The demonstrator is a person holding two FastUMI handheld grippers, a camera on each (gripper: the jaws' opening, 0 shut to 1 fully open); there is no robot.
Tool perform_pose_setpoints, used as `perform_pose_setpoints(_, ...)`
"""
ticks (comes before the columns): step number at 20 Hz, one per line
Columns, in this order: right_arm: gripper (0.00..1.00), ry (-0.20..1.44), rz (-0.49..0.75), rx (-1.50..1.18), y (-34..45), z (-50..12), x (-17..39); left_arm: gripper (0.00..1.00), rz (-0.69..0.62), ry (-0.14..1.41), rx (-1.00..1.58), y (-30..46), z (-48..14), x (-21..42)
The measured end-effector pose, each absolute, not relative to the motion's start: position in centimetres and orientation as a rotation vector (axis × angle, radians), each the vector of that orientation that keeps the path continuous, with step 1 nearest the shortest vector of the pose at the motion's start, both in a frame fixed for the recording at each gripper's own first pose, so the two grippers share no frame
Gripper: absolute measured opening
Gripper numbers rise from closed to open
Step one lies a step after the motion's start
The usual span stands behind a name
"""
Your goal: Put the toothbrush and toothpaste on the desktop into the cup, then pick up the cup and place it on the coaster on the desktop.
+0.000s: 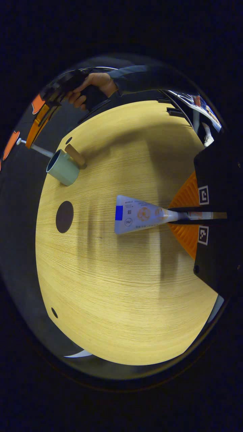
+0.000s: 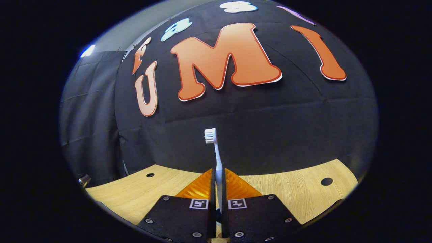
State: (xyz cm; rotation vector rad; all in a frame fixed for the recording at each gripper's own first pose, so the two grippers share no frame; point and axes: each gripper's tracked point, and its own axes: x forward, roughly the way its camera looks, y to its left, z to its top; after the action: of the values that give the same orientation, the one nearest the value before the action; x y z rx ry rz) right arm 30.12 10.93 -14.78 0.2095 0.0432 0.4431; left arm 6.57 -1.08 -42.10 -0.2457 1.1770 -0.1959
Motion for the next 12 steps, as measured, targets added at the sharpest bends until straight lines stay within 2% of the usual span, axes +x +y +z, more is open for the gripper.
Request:
perform_pose_setpoints(5,0.07,0.034,0.408,0.19,10.7,-18.0,31.9,0.08,-0.208,1.169,-0.254,-0.9,-42.6,7.1)
perform_pose_setpoints(9,0.07,0.105,0.373,0.195,10.7,-21.2,32.7,0.08,-0.206,1.134,-0.223,-0.5,-42.0,8.2)
perform_pose_setpoints(12,0.13,0.19,0.351,0.21,10.2,-22.9,32.3,0.08,-0.215,1.041,-0.203,-0.4,-40.4,11.4)
